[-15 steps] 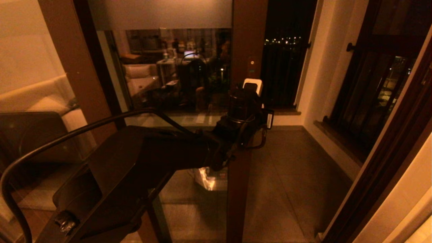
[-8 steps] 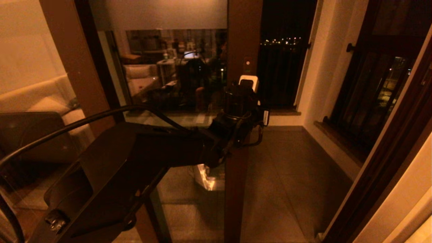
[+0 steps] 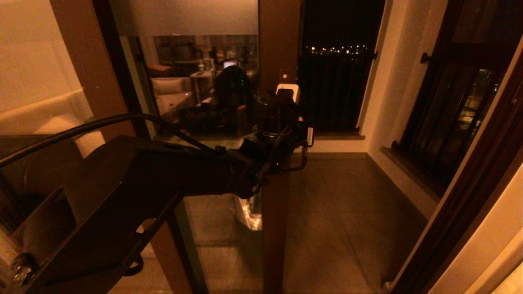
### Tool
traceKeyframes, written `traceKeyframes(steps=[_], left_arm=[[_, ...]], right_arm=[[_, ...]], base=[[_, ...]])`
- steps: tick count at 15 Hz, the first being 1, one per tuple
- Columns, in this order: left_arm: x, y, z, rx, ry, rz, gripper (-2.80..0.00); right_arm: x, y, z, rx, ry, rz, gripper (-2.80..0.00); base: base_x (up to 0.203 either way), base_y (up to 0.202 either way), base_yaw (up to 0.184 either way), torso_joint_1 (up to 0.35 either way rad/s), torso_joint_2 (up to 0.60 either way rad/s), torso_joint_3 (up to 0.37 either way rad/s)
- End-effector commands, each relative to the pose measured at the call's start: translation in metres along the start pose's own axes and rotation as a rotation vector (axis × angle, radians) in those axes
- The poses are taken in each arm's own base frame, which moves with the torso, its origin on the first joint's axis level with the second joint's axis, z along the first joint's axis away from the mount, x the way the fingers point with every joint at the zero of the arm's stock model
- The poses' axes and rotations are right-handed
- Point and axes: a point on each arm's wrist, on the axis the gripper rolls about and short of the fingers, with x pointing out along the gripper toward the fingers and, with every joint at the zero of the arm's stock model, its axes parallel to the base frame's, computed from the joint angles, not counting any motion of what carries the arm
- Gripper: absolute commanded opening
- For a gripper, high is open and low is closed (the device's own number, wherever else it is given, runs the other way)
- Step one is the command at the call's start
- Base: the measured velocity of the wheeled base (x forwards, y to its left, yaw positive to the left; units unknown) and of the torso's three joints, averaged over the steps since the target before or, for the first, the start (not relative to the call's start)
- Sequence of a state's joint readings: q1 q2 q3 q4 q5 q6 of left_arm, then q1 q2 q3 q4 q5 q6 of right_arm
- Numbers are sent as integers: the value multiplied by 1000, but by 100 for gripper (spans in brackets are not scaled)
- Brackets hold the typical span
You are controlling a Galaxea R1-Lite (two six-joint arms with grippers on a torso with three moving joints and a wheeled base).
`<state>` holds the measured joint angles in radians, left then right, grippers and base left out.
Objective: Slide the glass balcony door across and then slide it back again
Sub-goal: Open the slid door
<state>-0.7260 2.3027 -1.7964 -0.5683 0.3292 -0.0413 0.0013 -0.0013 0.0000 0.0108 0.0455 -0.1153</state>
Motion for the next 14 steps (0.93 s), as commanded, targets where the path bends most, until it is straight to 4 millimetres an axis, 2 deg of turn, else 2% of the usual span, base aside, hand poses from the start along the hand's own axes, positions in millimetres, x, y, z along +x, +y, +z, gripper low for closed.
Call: traceKeyframes(steps=[1, 5, 8, 14], left_arm=[[-7, -9, 11, -8, -20, -35, -280], [-7, -22, 14, 1, -42, -63, -280], [5, -27, 2, 24, -52, -59, -280], [15, -5, -4, 73, -42, -4, -280]], right_arm=[[0, 0, 0, -1, 1, 1, -280], [0, 0, 0, -1, 1, 1, -280], [0, 0, 0, -1, 1, 1, -280], [0, 0, 0, -1, 1, 1, -280]], base=[[0, 0, 0, 0, 0, 0], [0, 0, 0, 0, 0, 0], [0, 0, 0, 0, 0, 0], [0, 0, 0, 0, 0, 0]])
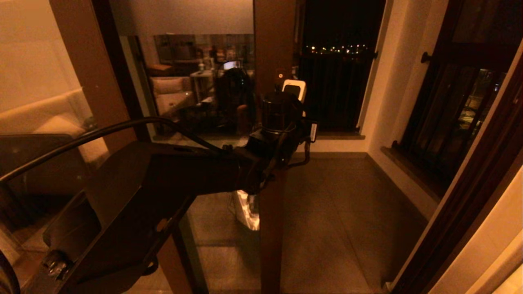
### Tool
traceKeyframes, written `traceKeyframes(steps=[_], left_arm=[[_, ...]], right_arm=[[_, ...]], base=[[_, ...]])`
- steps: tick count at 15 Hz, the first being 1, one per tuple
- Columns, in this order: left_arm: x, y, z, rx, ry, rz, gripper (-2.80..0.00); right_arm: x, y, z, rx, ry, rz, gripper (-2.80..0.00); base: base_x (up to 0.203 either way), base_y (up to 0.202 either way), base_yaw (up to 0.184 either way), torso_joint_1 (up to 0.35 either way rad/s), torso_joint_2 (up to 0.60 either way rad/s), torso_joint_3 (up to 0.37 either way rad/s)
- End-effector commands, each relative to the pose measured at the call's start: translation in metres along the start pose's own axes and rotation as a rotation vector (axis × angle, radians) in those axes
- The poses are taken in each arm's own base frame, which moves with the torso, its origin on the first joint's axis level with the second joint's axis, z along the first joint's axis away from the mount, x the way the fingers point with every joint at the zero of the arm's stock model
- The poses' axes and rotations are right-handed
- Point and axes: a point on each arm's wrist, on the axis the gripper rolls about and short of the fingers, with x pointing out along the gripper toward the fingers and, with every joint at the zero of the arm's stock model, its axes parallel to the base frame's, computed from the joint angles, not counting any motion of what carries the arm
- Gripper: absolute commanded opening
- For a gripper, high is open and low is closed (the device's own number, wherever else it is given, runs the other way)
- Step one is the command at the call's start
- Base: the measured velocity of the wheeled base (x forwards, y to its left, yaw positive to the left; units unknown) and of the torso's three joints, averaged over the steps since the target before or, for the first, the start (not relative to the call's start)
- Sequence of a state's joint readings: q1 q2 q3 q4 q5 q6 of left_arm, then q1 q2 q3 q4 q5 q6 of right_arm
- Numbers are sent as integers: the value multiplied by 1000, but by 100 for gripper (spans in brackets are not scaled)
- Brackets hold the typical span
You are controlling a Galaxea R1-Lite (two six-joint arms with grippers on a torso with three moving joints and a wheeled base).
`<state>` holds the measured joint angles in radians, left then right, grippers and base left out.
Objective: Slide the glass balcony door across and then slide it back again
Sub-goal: Open the slid door
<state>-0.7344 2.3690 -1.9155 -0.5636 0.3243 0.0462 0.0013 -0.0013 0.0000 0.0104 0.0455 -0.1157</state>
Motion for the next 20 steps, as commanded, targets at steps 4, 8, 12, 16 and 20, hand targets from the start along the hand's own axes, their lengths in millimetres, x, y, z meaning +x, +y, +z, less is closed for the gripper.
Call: traceKeyframes(steps=[4, 8, 12, 16, 20], left_arm=[[7, 22, -4, 16, 5, 85, -280], [7, 33, 5, 13, -10, 108, -280], [5, 37, 11, 11, -19, 116, -280], [4, 40, 15, 10, -24, 122, -280], [-4, 43, 19, 13, -10, 122, -280]], right_arm=[[0, 0, 0, -1, 1, 1, -280], [0, 0, 0, -1, 1, 1, -280], [0, 0, 0, -1, 1, 1, -280], [0, 0, 0, -1, 1, 1, -280], [0, 0, 0, -1, 1, 1, -280]], base=[[0, 0, 0, 0, 0, 0], [0, 0, 0, 0, 0, 0], [0, 0, 0, 0, 0, 0], [0, 0, 0, 0, 0, 0], [0, 0, 0, 0, 0, 0]])
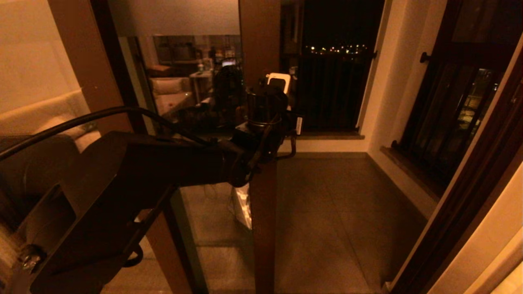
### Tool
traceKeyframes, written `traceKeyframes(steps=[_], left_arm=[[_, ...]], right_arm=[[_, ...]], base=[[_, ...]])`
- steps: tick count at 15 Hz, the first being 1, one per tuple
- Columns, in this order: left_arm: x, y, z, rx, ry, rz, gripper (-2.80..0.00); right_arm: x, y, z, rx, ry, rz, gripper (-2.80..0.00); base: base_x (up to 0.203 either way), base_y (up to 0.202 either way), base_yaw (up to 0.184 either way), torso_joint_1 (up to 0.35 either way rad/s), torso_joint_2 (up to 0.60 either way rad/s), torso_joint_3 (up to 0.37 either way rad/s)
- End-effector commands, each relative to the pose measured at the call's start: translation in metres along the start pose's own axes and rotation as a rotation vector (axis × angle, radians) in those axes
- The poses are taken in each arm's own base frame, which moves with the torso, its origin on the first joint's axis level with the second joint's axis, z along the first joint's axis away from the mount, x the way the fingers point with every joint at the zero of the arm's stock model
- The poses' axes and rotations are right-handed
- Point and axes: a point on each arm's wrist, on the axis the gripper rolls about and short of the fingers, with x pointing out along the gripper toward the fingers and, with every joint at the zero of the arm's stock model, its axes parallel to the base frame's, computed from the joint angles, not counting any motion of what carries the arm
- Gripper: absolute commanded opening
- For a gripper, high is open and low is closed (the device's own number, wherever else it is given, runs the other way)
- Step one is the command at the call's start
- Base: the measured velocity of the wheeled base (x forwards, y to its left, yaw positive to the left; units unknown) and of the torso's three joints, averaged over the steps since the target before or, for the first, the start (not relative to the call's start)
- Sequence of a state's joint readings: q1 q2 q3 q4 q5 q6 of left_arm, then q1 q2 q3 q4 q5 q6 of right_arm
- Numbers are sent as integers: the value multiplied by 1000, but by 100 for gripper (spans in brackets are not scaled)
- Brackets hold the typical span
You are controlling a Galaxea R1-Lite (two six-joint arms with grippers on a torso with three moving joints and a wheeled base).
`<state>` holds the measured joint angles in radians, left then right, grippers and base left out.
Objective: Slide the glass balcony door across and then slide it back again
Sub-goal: Open the slid door
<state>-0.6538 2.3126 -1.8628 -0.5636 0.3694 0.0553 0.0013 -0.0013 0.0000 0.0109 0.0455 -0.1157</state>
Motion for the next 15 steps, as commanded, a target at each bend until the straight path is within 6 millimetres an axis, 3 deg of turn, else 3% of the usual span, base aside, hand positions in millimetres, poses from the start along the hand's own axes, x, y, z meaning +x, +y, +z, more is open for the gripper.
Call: traceKeyframes(steps=[1, 15], left_arm=[[-5, 1, 9, -5, -11, -3, -280], [-7, 35, 18, -2, -5, 58, -280]], right_arm=[[0, 0, 0, -1, 1, 1, -280], [0, 0, 0, -1, 1, 1, -280]], base=[[0, 0, 0, 0, 0, 0], [0, 0, 0, 0, 0, 0]])
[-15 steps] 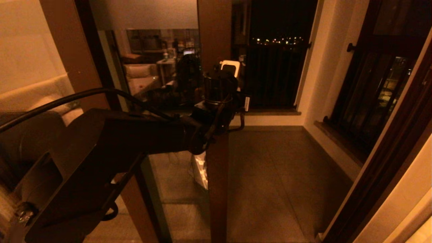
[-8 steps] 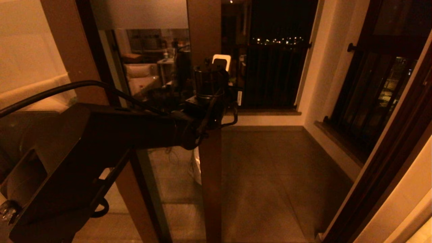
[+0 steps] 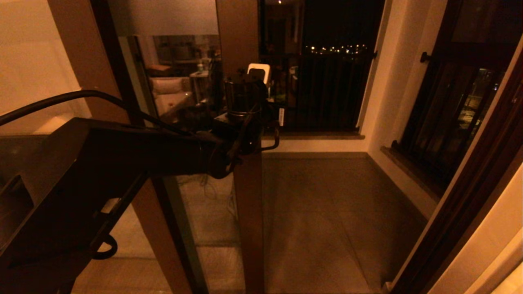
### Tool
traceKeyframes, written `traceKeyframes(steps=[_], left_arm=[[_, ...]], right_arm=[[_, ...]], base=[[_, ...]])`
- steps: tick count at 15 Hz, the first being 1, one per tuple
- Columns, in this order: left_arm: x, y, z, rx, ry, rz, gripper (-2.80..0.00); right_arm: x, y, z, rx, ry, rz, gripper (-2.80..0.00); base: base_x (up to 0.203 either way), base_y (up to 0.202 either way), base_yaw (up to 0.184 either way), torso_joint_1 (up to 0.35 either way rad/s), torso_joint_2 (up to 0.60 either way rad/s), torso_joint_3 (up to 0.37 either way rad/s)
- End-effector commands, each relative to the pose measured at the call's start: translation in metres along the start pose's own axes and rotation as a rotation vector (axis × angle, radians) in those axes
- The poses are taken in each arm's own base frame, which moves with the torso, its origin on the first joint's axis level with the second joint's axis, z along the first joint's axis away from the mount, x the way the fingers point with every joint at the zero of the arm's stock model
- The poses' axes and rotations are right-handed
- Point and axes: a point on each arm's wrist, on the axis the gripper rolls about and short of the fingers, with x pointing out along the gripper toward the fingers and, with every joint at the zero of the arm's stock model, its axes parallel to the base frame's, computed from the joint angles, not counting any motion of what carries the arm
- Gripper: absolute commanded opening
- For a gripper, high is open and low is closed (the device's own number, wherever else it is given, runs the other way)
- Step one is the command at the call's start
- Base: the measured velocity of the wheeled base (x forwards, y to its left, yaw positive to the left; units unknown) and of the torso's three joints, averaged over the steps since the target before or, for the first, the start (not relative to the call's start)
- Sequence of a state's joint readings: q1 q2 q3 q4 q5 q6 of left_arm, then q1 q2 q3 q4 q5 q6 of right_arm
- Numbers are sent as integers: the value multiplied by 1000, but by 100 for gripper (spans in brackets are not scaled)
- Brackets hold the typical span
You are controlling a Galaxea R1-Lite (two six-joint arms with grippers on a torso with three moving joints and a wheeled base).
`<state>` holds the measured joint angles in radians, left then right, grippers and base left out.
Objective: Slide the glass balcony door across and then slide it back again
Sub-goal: Open the slid door
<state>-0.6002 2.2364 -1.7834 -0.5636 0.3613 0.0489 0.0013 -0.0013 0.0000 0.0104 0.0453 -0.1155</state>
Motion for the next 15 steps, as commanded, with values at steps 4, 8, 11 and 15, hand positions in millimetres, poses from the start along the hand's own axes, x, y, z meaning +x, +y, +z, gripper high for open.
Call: traceKeyframes(steps=[4, 8, 11, 15], left_arm=[[2, 16, 6, -2, -14, 37, -280], [1, 23, 10, 0, -16, 51, -280], [-2, 30, 7, 6, 3, 61, -280], [-4, 42, 11, 5, 3, 82, -280]], right_arm=[[0, 0, 0, -1, 1, 1, -280], [0, 0, 0, -1, 1, 1, -280], [0, 0, 0, -1, 1, 1, -280], [0, 0, 0, -1, 1, 1, -280]], base=[[0, 0, 0, 0, 0, 0], [0, 0, 0, 0, 0, 0], [0, 0, 0, 0, 0, 0], [0, 0, 0, 0, 0, 0]])
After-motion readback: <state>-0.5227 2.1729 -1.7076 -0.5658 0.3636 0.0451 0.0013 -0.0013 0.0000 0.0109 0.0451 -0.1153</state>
